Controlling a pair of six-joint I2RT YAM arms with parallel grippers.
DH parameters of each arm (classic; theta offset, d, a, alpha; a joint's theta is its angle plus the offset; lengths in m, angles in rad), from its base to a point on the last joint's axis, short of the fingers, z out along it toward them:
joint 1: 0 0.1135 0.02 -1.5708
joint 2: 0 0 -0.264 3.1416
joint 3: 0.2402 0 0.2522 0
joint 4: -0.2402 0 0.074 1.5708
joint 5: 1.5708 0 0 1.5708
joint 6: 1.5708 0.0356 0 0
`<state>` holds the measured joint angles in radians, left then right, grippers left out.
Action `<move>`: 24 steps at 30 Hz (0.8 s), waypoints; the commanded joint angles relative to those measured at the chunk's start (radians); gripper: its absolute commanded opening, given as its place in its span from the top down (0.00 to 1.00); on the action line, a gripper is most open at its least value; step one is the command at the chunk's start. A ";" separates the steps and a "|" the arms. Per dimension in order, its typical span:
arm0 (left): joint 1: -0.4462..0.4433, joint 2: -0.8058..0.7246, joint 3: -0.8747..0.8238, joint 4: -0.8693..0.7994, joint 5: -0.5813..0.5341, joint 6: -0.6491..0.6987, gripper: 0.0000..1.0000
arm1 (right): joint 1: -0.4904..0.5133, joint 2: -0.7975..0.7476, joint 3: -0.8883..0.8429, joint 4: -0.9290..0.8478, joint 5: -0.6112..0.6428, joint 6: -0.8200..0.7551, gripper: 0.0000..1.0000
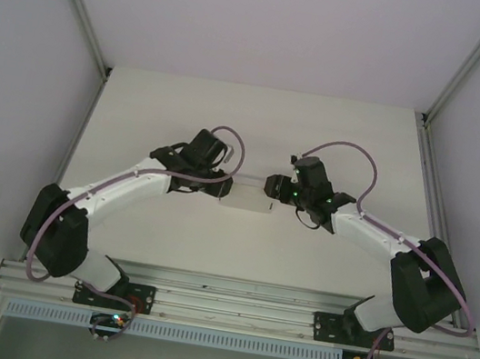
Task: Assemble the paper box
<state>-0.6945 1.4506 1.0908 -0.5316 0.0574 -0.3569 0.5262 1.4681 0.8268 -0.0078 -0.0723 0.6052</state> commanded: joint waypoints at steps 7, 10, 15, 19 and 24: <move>0.074 -0.088 0.002 0.027 0.093 -0.047 0.25 | 0.005 0.017 -0.102 0.014 -0.004 0.050 0.49; 0.156 -0.053 -0.031 0.088 0.195 -0.100 0.19 | 0.006 0.027 -0.120 0.028 0.000 0.056 0.50; 0.200 0.005 -0.086 0.207 0.303 -0.114 0.05 | 0.005 0.048 -0.146 0.071 -0.006 0.061 0.51; 0.225 0.051 -0.125 0.261 0.341 -0.125 0.00 | 0.004 0.067 -0.168 0.102 -0.008 0.062 0.53; 0.260 0.094 -0.194 0.344 0.401 -0.140 0.10 | -0.001 0.068 -0.196 0.129 -0.007 0.040 0.55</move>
<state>-0.4545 1.5272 0.9344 -0.2653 0.3950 -0.4759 0.5262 1.4834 0.6933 0.2588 -0.0929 0.6659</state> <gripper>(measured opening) 0.925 0.458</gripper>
